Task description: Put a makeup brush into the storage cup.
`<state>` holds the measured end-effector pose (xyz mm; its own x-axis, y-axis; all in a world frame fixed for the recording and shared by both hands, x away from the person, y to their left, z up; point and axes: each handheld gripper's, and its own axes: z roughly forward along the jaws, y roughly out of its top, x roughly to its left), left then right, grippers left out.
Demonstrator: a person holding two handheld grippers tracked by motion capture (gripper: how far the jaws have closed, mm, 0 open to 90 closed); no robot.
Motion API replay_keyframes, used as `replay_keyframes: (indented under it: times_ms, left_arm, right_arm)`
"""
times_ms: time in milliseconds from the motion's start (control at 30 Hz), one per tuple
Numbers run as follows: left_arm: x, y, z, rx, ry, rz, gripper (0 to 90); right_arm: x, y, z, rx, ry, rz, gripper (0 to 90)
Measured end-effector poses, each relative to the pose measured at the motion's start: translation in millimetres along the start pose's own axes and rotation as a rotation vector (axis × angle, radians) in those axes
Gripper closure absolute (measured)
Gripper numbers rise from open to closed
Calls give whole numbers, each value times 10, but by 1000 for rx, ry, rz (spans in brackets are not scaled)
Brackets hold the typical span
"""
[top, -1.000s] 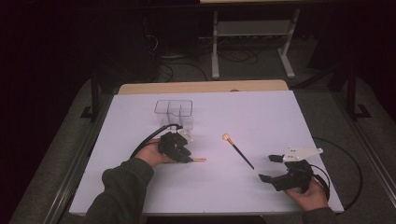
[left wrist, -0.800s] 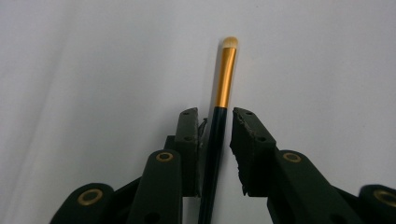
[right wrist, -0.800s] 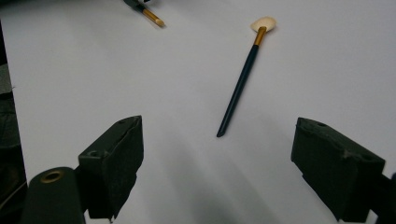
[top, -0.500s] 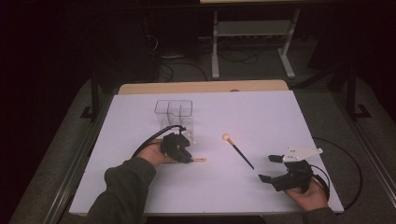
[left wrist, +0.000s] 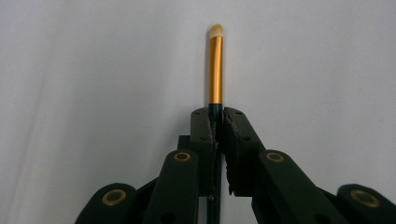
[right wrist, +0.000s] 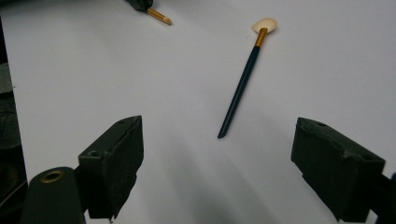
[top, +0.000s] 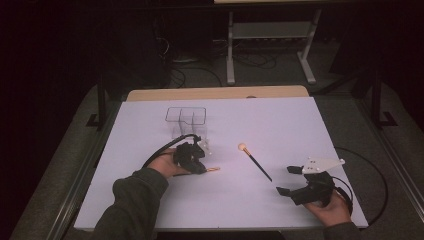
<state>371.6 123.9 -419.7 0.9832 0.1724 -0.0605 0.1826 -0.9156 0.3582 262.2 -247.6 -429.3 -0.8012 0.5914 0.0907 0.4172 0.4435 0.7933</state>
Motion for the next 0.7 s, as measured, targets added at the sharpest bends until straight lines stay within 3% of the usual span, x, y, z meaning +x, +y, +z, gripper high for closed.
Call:
replay_keyframes:
  times_ms: [700]
  left_arm:
    - [5,-20,-44,-1,5,-22,836]
  right_arm:
    - [5,58,76,20,13,-1,164]
